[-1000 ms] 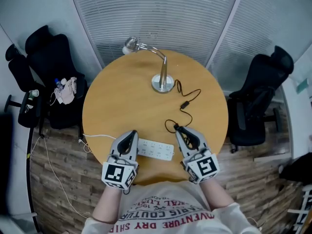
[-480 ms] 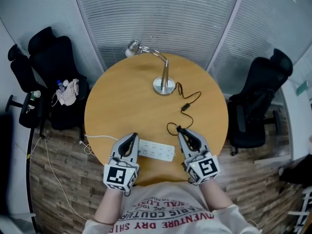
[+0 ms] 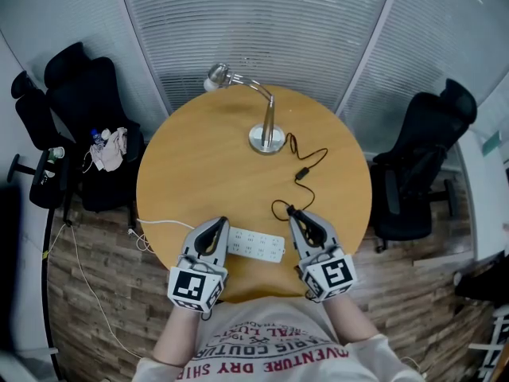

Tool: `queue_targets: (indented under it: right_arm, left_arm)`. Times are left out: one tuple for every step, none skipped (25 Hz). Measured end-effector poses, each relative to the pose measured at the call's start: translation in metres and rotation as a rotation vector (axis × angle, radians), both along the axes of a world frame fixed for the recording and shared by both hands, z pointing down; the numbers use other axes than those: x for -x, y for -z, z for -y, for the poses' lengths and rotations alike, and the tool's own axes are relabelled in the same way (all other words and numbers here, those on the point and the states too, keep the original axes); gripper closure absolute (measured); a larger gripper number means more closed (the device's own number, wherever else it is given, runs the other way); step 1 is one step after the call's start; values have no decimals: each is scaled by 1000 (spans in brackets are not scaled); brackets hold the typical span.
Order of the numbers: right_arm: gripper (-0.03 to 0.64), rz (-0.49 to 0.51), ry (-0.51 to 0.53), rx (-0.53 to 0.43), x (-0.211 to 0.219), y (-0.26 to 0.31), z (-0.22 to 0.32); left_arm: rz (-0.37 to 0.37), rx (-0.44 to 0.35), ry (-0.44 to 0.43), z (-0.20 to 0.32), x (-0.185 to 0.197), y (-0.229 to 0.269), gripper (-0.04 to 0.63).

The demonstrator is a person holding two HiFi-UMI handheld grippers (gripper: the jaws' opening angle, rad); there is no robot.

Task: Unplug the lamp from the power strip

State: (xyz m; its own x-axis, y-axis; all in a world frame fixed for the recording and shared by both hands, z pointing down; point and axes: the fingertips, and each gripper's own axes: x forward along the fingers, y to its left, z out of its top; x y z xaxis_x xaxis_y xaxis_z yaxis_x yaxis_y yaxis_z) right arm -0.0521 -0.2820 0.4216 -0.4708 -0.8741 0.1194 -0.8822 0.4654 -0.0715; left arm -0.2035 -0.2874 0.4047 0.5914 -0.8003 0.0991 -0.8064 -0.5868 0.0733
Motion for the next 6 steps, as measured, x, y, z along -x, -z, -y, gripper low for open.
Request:
queue_targets:
  right_arm:
    - [543, -4, 0, 1, 0, 0, 1]
    - [543, -9, -1, 3, 0, -1, 1]
    - [543, -12, -1, 4, 0, -1, 2]
    - [543, -15, -1, 4, 1, -2, 2]
    - [543, -19, -2, 5, 1, -2, 3]
    - [543, -22, -2, 5, 1, -3, 3]
  left_arm:
    - [2, -3, -4, 0, -1, 0, 572]
    - [5, -4, -7, 1, -2, 0, 572]
    - [8, -5, -10, 1, -2, -1, 572]
    - [10, -4, -12, 2, -2, -1, 572]
    - [11, -4, -13, 2, -3, -2, 572]
    - [11, -3, -15, 3, -3, -3, 572]
